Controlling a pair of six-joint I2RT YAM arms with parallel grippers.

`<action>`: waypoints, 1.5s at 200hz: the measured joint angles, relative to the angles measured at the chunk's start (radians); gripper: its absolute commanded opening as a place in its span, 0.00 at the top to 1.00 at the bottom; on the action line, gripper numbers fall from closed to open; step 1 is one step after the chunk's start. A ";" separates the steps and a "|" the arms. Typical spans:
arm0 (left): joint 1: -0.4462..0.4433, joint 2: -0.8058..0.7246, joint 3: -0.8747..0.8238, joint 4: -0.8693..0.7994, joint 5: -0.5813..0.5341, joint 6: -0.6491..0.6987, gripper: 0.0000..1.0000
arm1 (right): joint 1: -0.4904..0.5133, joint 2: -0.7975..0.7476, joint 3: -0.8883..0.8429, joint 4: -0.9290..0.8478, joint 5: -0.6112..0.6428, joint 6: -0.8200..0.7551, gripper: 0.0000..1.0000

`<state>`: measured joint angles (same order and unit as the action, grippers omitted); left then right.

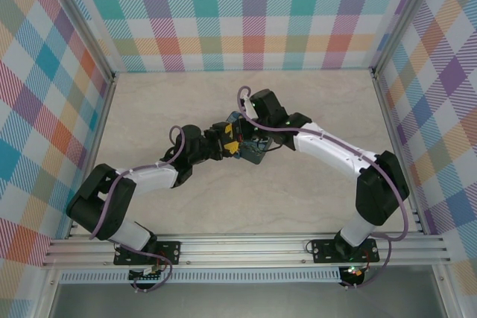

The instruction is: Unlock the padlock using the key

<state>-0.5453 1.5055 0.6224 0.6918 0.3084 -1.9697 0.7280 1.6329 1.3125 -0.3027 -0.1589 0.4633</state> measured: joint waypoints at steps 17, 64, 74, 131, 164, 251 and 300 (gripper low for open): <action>-0.002 0.003 0.000 0.005 -0.009 0.000 0.47 | 0.000 0.000 -0.004 0.010 -0.006 0.007 0.99; -0.003 0.005 0.000 0.019 -0.018 0.000 0.56 | 0.000 0.000 -0.026 0.018 -0.007 0.019 0.99; -0.003 0.005 -0.002 0.019 -0.021 0.000 0.58 | 0.000 0.000 -0.029 0.018 -0.007 0.019 0.99; -0.003 0.006 -0.018 0.019 -0.034 0.000 0.63 | 0.000 -0.016 -0.042 0.018 -0.003 0.019 0.98; -0.003 0.006 -0.028 0.020 -0.040 0.000 0.66 | 0.000 -0.036 -0.043 0.018 -0.002 0.019 0.98; -0.004 0.006 -0.031 0.020 -0.041 0.000 0.62 | 0.000 -0.045 -0.058 0.018 -0.002 0.019 0.98; -0.004 0.006 -0.031 0.020 -0.041 0.000 0.61 | 0.000 -0.044 -0.058 0.018 -0.003 0.024 0.98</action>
<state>-0.5495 1.5120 0.5915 0.7116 0.2672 -1.9697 0.7280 1.5887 1.2541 -0.2844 -0.1623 0.4870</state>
